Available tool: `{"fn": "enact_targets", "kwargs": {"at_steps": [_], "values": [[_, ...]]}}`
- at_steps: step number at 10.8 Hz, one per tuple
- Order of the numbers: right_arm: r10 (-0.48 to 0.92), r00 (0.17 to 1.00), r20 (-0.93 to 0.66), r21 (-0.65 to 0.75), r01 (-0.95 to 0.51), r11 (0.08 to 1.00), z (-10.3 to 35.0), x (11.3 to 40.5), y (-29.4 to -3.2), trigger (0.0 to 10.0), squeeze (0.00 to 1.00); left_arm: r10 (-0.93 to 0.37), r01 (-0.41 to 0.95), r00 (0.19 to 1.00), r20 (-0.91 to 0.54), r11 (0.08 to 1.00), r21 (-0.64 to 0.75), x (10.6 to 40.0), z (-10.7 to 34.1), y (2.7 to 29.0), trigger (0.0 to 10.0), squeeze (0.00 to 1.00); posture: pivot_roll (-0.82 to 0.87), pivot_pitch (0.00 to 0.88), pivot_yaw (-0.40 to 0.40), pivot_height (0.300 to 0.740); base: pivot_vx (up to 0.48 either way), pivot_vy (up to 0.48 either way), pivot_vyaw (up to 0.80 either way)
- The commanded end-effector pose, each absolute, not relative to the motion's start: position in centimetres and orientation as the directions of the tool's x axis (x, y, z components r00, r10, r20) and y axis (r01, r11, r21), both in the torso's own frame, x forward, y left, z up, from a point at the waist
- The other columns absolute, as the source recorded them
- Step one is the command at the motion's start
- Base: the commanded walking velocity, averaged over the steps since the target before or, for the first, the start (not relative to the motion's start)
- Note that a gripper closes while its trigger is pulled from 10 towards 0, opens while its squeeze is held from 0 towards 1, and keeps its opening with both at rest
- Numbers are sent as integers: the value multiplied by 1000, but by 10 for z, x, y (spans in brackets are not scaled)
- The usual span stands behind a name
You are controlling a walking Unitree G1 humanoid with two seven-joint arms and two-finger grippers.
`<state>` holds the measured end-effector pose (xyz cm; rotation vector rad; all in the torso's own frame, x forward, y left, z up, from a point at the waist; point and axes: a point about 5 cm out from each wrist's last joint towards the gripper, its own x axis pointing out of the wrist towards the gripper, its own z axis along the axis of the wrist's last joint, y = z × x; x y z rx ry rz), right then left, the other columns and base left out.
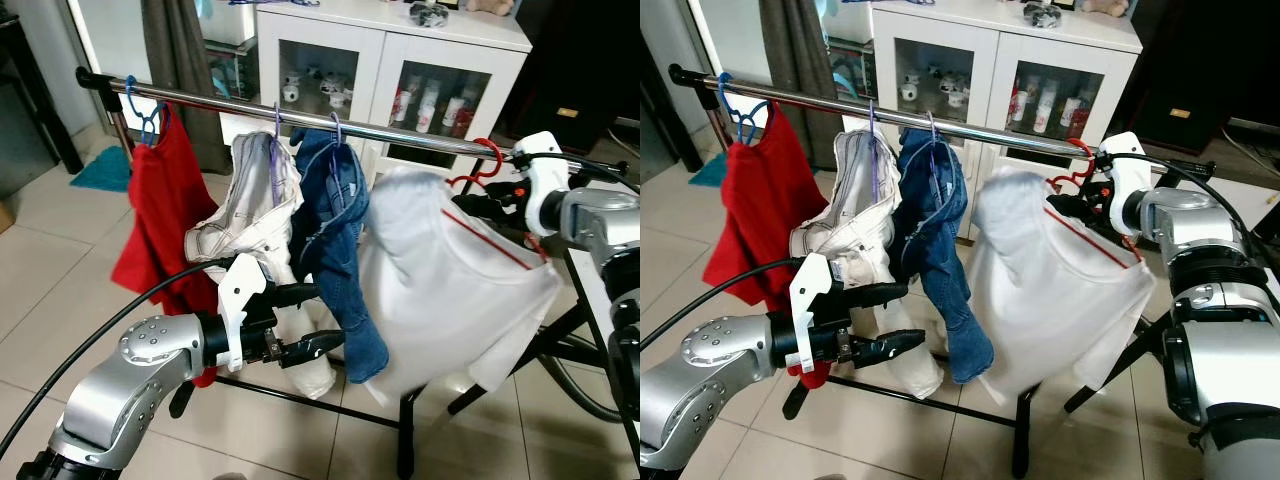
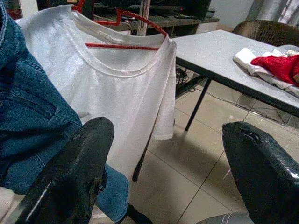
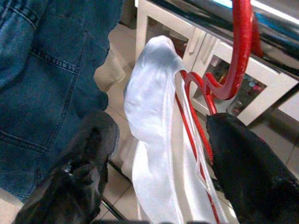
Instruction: Hang hanger
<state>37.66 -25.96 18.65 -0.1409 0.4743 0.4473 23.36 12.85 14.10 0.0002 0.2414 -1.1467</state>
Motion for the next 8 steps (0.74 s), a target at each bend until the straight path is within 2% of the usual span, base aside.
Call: {"fn": "enact_targets", "kwargs": {"at_steps": [1,4,6,8], "values": [[370,804,-466,-16,-425,905,191,371,-274,10000,1000,-910,914,371,-185,393,-102,235,145,124,10000,329,49,0,-74,740,0,0,0],[431,790,-436,22,-469,883,204,356,-293,10000,1000,-909,912,377,-178,398,-104,235,143,122,10000,329,55,0,-92,740,0,0,0],[466,762,-450,46,-501,864,194,349,-287,10000,1000,-910,912,375,-176,396,-106,235,143,121,10000,329,40,0,-79,740,0,0,0],[411,789,-456,44,-441,896,184,356,-284,10000,1000,-917,919,356,-182,379,-112,236,142,119,10000,333,26,0,-60,740,0,0,0]]}}
